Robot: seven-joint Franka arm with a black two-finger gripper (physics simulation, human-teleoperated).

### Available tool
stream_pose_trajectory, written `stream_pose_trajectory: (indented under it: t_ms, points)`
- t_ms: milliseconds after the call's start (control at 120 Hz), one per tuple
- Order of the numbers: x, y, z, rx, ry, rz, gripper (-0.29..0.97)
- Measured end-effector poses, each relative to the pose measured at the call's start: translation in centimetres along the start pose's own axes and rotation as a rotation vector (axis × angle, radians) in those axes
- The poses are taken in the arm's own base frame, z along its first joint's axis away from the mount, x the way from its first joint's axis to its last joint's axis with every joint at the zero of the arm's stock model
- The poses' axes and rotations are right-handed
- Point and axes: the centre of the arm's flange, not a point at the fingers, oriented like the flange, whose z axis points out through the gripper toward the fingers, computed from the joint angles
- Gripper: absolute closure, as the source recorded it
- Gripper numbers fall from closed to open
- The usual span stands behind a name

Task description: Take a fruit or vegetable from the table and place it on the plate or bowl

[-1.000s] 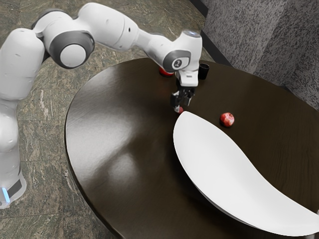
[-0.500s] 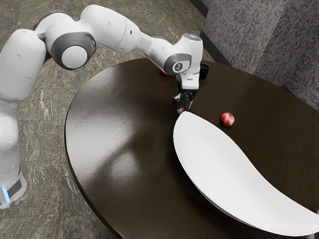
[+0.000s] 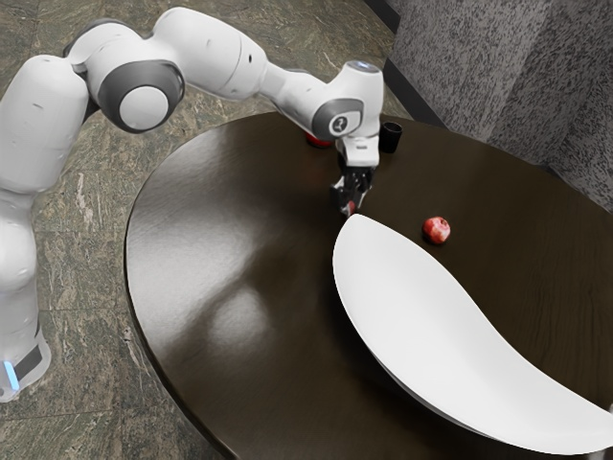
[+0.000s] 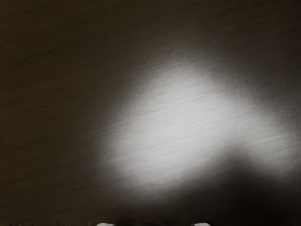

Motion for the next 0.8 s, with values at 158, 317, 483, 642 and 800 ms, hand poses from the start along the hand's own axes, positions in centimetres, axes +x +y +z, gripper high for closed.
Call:
stream_pose_trajectory:
  t_ms: [158,317,483,642,800]
  points:
    - [-0.9,-0.3,-0.1,0.000,0.009,-0.019,0.52]
    - [-0.7,-0.3,-1.3,0.016,0.022,-0.020,0.52]
    - [3.6,1.6,-10.0,0.119,0.114,0.027,0.54]
    - [10.9,5.2,-18.3,0.213,0.232,0.132,0.53]
    - [17.3,6.6,-18.8,0.212,0.298,0.213,0.53]
